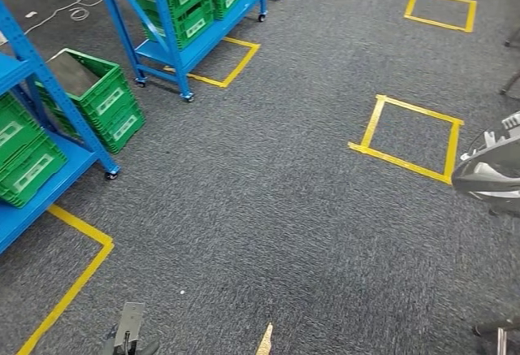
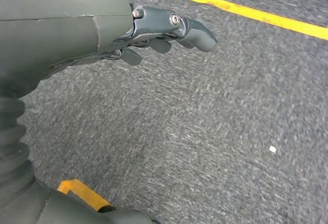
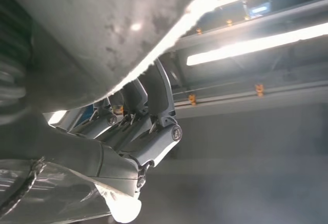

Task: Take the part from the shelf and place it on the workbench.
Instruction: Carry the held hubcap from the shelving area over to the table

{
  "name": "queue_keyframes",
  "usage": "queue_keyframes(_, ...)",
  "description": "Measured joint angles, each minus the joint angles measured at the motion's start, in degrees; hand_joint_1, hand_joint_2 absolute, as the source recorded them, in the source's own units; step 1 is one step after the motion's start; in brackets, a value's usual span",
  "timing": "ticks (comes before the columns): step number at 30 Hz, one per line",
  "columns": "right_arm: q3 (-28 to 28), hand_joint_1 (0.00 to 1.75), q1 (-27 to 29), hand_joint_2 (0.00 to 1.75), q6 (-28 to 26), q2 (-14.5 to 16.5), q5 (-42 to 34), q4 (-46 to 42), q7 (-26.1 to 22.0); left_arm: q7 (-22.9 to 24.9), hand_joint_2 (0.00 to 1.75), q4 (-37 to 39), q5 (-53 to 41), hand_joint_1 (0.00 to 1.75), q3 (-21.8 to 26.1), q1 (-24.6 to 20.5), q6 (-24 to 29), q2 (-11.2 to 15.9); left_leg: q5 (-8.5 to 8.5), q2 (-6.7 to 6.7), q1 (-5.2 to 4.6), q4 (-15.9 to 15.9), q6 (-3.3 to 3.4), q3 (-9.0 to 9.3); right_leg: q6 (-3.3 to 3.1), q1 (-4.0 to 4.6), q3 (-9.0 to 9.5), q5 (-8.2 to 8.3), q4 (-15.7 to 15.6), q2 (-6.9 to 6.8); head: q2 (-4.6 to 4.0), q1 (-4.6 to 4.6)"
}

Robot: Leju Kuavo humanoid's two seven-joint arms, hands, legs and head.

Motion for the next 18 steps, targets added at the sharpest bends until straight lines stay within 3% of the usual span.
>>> queue_keyframes(3,-0.4,1.75,0.2,1.75,-0.1,0.0,-0.3,-0.7,-0.4,0.0,1.75,0.0,0.1,0.0,0.0,-0.1,0.0,0.1,-0.61,1.54,-0.11,0.5,-0.88,0.06,0.3,-0.12,5.89,4.09,-10.5,-2.74,0.0,0.06)
queue_keyframes(5,-0.7,1.75,0.3,1.75,-0.2,0.0,-0.4,-1.0,-0.6,0.0,1.75,0.0,0.2,0.0,0.0,-0.1,0.0,0.2,-0.99,2.33,-0.47,1.0,-1.43,-0.03,-0.55,0.23,7.61,4.35,-13.5,-3.78,0.0,0.1)
queue_keyframes(7,-0.9,1.75,0.7,1.75,-0.3,0.0,-0.5,-1.4,-0.7,0.0,1.75,0.0,0.2,0.0,0.0,-0.1,0.0,0.2,-1.26,3.12,-0.57,1.1,-1.76,-0.03,-1.65,0.34,7.53,4.41,-13.5,-2.65,0.0,0.03)
queue_keyframes(9,-1.1,1.75,0.8,1.75,-0.3,0.0,-0.5,-1.9,-0.7,0.0,1.75,0.0,0.3,0.0,0.0,-0.1,0.0,0.2,-2.76,1.99,-0.3,2.8,-2.21,-0.5,-2.31,0.26,7.44,4.51,-13.5,-1.64,0.0,-0.05)
queue_keyframes(10,-1.2,1.75,0.8,1.75,-0.3,-0.1,-0.5,-2.2,-0.7,0.0,1.75,0.0,0.3,0.0,0.0,-0.1,0.0,0.2,-4.35,0.81,-0.15,5.2,-2.43,-1.46,-2.61,0.23,7.46,4.55,-13.5,-1.17,0.0,-0.12)
queue_keyframes(12,-1.2,1.75,0.8,1.75,-0.3,-0.1,-0.5,-2.4,-0.7,-0.1,1.75,0.0,0.3,0.0,0.0,0.0,0.0,0.1,-8.17,-1.14,-0.01,12.9,-2.53,-4.77,-2.96,0.37,7.45,4.57,-13.5,-0.14,0.0,-0.2)
queue_keyframes(13,-1.2,1.75,0.8,1.75,-0.3,-0.1,-0.5,-2.4,-0.7,-0.1,1.75,0.0,0.3,0.0,0.0,0.1,0.0,0.1,-9.38,-1.43,-0.02,16.3,-2.45,-6.39,-3.03,0.5,7.44,4.58,-13.5,0.49,0.0,-0.22)
queue_keyframes(14,-1.2,1.75,0.9,1.75,-0.3,0.0,-0.5,-2.4,-0.7,-0.1,1.75,0.0,0.3,0.0,0.0,0.1,0.0,0.1,-9.55,-1.57,-0.06,18.2,-2.26,-7.32,-3.09,0.64,7.44,4.6,-13.5,1.16,0.0,-0.22)
queue_keyframes(15,-1.2,1.75,1.0,1.75,-0.3,0.0,-0.5,-2.5,-0.7,-0.1,1.75,0.0,0.3,0.0,0.0,0.2,0.0,0.1,-8.57,-1.75,-0.14,17.8,-1.93,-7.28,-3.14,0.78,7.46,4.64,-13.5,1.85,0.0,-0.21)
queue_keyframes(16,-1.2,1.75,1.0,1.75,-0.3,0.0,-0.5,-2.5,-0.7,-0.1,1.75,0.0,0.3,0.0,0.0,0.2,0.0,0.1,-6.63,-2.09,-0.27,15.3,-1.5,-6.24,-3.17,0.87,7.5,4.67,-13.5,2.54,0.0,-0.21)
queue_keyframes(18,-1.2,1.75,1.0,1.75,-0.3,0.0,-0.5,-2.7,-0.7,-0.1,1.75,0.0,0.3,0.0,0.1,0.2,0.0,0.2,-2.43,-4.02,-0.57,7.7,-0.42,-2.9,-3.18,0.95,7.55,4.75,-13.5,3.73,0.0,-0.19)
